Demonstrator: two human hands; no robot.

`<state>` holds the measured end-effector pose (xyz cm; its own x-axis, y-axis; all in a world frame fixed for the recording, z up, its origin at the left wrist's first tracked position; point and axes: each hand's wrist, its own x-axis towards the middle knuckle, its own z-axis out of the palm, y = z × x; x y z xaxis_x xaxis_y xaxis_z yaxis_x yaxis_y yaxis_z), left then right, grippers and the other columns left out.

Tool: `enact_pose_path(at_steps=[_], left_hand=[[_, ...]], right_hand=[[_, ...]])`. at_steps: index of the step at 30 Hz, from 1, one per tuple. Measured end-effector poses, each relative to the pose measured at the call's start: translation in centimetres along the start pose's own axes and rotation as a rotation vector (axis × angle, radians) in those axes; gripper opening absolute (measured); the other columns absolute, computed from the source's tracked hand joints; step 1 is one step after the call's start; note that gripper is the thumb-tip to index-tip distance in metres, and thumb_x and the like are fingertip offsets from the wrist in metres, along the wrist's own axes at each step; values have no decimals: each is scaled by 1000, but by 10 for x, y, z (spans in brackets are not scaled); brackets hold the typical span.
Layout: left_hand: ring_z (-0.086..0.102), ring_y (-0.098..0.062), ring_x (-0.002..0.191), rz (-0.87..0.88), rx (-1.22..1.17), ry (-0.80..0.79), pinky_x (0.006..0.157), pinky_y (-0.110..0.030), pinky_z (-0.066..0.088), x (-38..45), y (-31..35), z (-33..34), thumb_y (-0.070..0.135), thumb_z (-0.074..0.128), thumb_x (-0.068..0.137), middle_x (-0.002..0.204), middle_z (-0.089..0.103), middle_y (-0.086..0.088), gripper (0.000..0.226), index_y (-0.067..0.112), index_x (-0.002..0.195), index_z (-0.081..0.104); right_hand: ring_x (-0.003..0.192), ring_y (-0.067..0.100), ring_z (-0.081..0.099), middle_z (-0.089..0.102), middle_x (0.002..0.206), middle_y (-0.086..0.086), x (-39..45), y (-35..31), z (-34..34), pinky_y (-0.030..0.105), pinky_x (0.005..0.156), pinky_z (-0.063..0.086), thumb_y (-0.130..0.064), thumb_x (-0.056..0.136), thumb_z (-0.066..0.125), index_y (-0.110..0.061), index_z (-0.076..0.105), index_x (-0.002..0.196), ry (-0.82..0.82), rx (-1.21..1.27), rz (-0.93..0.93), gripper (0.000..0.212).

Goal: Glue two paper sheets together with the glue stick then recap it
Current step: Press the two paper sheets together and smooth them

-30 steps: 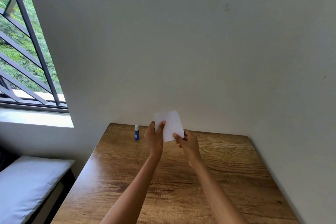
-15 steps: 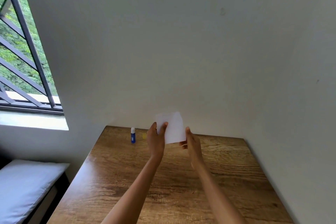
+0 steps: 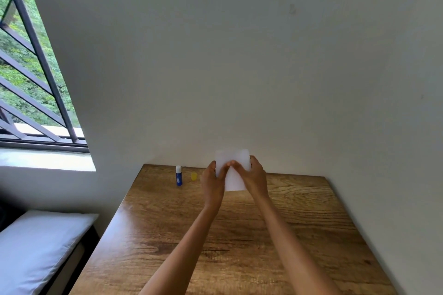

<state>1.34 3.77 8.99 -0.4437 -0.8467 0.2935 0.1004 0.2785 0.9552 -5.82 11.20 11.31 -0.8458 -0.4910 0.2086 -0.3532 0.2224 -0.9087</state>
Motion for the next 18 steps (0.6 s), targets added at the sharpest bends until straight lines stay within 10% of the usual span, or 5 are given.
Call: enact_pose_path(at_steps=[18], left_hand=[[46,-3,52,-80,73,-61,49,-18,35,-11,-15,-2,34,63,85,63,53,0,29,14,67,53]], right_hand=[[63,20,39,40,69,12,-12,19,-7,32,59,30,-41,96,40,-12,46,70,81,344,114,40]])
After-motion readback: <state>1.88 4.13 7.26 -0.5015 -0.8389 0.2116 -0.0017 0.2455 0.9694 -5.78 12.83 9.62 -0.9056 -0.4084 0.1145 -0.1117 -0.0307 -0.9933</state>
